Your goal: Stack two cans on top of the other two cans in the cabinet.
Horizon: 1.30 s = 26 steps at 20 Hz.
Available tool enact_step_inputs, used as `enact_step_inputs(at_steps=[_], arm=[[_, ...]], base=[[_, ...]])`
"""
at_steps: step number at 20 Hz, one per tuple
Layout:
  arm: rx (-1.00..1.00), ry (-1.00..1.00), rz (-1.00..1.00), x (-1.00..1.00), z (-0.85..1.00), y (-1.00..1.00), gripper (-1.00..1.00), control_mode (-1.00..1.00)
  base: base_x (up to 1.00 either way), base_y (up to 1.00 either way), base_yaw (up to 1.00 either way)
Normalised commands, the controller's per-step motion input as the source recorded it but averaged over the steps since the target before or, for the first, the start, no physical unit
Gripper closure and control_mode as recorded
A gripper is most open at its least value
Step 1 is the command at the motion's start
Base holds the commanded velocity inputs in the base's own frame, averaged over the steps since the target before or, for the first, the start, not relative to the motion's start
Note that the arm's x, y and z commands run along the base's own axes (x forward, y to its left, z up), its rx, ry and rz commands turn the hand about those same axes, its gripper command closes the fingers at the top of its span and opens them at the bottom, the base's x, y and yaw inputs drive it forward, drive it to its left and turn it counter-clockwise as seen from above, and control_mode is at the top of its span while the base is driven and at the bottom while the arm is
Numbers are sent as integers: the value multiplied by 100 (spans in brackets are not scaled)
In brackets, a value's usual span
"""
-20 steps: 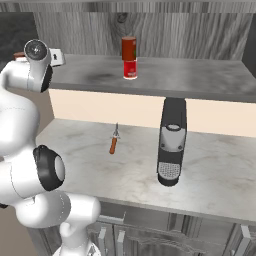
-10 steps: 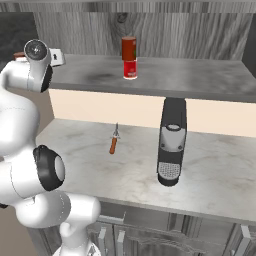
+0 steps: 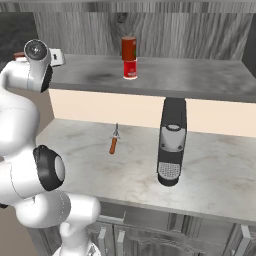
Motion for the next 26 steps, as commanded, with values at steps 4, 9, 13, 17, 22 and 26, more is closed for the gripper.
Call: enact_step_inputs(at_steps=[4, 9, 13, 17, 22, 26], arm=[[0, 0, 0, 0, 0, 0, 100, -100], [0, 0, 0, 0, 0, 0, 100, -100], [0, 0, 0, 0, 0, 0, 100, -100], [0, 0, 0, 0, 0, 0, 100, -100], [0, 0, 0, 0, 0, 0, 100, -100], [0, 0, 0, 0, 0, 0, 100, -100]], base=[[0, 0, 0], [0, 0, 0], [0, 0, 0], [0, 0, 0], [0, 0, 0], [0, 0, 0]])
